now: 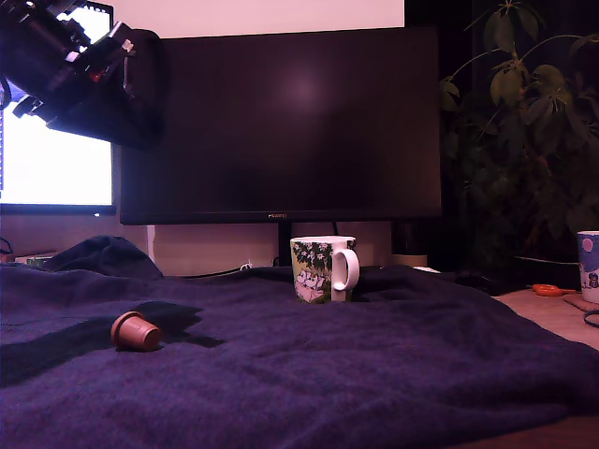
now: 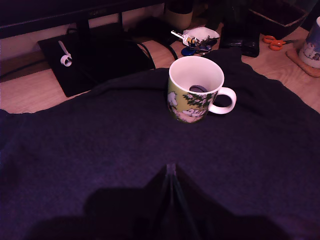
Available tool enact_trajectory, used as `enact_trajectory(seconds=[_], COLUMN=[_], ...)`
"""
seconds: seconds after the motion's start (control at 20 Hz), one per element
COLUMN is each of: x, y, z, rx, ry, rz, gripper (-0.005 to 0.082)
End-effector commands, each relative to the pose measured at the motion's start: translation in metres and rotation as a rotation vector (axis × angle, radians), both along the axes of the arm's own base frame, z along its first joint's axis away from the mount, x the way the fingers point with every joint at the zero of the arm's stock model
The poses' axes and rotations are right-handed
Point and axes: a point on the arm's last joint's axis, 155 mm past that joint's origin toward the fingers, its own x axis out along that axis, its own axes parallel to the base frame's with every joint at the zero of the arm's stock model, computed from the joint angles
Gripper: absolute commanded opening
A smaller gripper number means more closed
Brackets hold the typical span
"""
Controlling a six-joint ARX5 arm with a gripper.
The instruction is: Pick up the coffee capsules on the table and drop them inside the coffee cup
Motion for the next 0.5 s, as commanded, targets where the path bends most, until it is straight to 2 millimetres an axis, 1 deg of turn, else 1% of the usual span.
enact_trajectory(seconds=[0.0, 0.15, 0.35, 0.45], x=[-0.004, -0.006, -0.008, -0.016], y=[0.001, 0.001, -0.002, -0.004], z=[-0.013, -0.02, -0.032, -0.041], rx=[0.007, -0.005, -0.073, -0.103], ry=[0.017, 0.021, 0.011, -0.003], rz=[-0.003, 0.001, 0.016, 0.023], gripper=[-0.0024, -0.0024, -0.0024, -0.0024])
